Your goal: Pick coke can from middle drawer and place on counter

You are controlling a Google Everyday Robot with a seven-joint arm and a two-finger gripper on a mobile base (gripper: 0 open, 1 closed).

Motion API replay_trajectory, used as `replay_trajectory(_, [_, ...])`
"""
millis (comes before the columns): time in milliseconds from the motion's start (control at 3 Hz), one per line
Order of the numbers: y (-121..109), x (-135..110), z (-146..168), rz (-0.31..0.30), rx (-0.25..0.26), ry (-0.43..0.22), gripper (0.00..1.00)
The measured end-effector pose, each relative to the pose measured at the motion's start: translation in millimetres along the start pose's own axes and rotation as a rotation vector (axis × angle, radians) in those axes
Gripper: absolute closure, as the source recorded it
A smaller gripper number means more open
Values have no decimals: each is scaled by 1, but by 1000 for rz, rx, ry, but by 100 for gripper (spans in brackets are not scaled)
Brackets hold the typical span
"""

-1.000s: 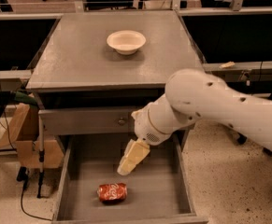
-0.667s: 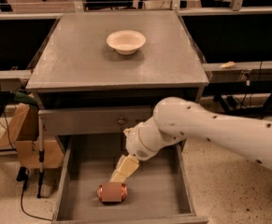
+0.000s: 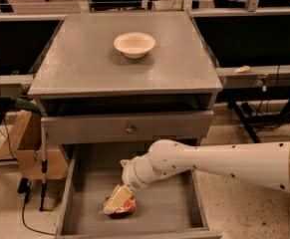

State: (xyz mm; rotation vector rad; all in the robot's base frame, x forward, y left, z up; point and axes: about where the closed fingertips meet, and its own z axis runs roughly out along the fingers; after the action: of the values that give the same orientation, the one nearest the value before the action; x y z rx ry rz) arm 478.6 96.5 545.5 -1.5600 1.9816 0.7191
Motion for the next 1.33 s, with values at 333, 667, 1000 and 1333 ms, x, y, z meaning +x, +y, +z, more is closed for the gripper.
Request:
replay_trajectory(333, [0, 1, 2, -4, -1, -2, 0])
replay_trajectory(667, [-6, 18, 22, -58, -13, -21, 0])
replay_trajectory(1000, [-14, 48, 61, -105, -27, -40, 0])
replay_trajectory(1333, [-20, 69, 99, -145, -38, -41, 0])
